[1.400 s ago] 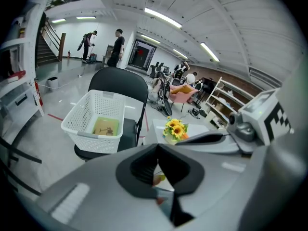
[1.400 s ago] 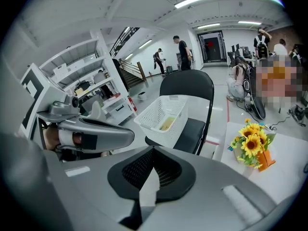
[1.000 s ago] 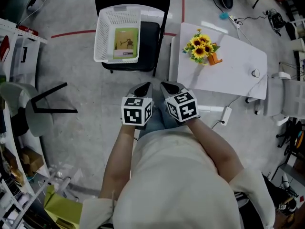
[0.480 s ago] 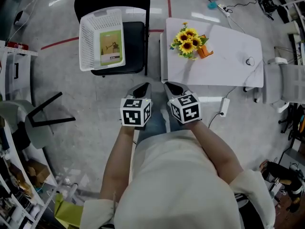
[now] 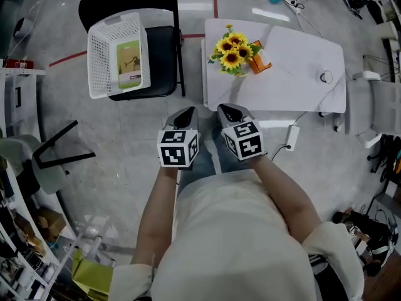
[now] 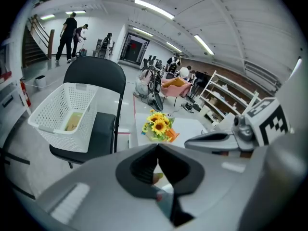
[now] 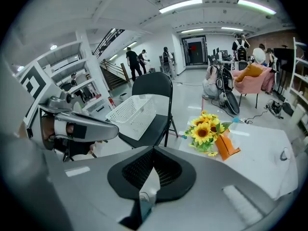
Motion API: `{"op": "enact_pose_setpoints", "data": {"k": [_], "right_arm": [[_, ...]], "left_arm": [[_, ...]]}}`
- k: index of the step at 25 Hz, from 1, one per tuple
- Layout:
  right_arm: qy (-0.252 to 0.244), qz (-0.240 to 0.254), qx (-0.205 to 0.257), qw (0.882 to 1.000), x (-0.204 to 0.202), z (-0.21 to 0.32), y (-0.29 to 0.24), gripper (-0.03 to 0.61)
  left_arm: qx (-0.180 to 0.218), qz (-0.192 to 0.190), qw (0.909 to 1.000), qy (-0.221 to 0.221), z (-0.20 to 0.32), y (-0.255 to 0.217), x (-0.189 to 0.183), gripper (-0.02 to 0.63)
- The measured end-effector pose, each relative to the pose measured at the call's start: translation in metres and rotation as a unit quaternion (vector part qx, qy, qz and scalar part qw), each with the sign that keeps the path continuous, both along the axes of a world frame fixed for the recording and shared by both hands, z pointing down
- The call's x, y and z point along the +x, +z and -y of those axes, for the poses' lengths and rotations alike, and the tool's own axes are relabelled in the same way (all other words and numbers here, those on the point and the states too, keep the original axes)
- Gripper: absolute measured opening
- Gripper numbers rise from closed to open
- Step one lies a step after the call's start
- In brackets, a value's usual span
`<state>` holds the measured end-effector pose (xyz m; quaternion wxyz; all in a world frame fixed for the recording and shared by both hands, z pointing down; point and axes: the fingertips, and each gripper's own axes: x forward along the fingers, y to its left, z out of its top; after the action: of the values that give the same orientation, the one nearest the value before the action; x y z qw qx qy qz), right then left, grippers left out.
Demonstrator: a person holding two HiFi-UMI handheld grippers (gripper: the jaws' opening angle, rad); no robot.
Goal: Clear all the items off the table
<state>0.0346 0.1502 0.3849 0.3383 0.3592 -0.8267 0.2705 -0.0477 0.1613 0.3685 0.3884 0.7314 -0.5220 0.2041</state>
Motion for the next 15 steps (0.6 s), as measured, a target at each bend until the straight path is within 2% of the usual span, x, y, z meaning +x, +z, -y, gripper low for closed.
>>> {"op": "enact_pose_setpoints", "data": {"k": [7,9,15], "right_arm": [[0.008,-0.005,-0.001,1.000,0.044,0.030,0.019,0.002],[0.009,-0.005,-0.004,1.000,0.055,0.038,0.027,0.037],[0.017,-0.008,0.001,1.000,0.085,0.064,0.061,0.087]], "left_arm": [[-0.005,0.005,0.9999,-0.011,0.019,0.015,0.034,0.009],[-0.006,0.009,0.9998,-0.017,0.025,0.021,0.040,0.009],[-0.011,0.012,0.9994,-0.032,0.042,0.045,0.058,0.009]]}}
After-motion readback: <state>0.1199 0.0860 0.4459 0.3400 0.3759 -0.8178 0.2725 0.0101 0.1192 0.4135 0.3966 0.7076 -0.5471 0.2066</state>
